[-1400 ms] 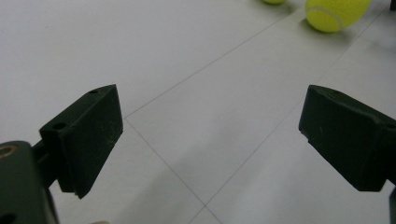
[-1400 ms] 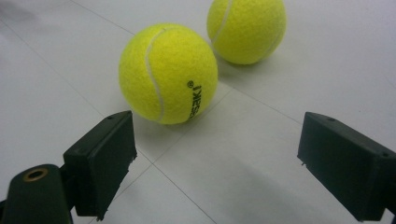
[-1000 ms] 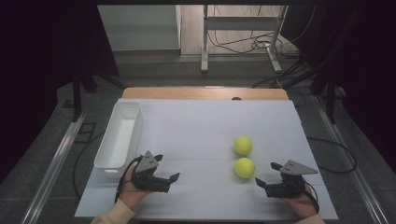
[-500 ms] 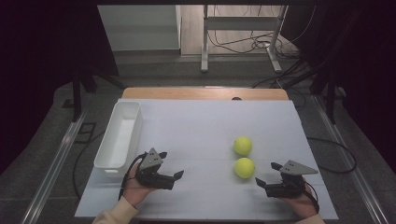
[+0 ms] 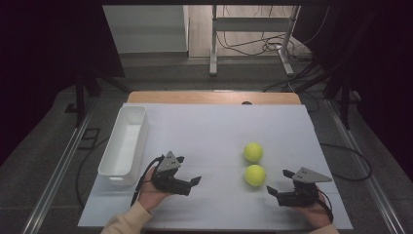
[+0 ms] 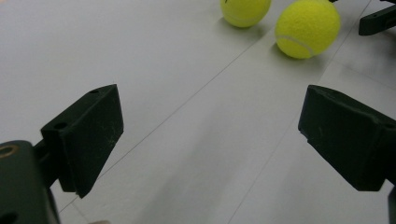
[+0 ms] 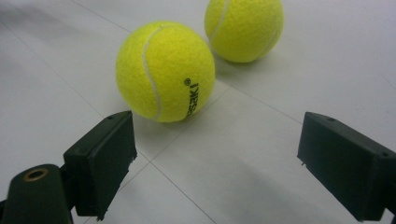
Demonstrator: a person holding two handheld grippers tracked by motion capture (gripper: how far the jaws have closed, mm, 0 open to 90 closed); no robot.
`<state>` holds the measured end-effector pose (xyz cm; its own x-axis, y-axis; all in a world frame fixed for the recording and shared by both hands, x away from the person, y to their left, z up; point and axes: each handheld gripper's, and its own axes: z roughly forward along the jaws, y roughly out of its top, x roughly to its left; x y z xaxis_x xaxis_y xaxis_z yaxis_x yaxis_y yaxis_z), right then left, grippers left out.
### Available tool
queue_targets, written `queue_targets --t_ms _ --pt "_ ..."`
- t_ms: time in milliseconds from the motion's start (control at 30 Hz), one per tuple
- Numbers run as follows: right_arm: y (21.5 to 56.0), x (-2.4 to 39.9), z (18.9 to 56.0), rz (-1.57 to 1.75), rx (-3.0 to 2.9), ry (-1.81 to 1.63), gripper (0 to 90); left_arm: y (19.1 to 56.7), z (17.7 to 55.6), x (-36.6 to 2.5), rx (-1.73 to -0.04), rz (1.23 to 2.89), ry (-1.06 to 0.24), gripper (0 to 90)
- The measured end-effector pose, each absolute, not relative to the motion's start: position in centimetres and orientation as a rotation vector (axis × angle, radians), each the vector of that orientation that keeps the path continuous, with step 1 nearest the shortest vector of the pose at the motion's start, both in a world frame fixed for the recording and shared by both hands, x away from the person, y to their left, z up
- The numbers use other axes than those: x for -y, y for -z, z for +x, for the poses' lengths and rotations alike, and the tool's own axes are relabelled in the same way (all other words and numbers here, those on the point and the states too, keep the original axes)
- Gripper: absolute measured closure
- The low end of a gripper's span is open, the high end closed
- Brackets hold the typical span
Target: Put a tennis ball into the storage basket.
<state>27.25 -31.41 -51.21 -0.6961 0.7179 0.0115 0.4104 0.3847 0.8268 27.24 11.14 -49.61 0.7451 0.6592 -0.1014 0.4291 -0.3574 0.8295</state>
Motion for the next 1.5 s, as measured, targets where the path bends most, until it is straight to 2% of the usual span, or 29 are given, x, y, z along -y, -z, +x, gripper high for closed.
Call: queue_targets --t_ms 1500 --pt "51.2 31.6 27.2 0.976 -2.296 -1.219 12.1 49.8 28.9 -5.6 -0.714 2.073 -0.204 7.6"
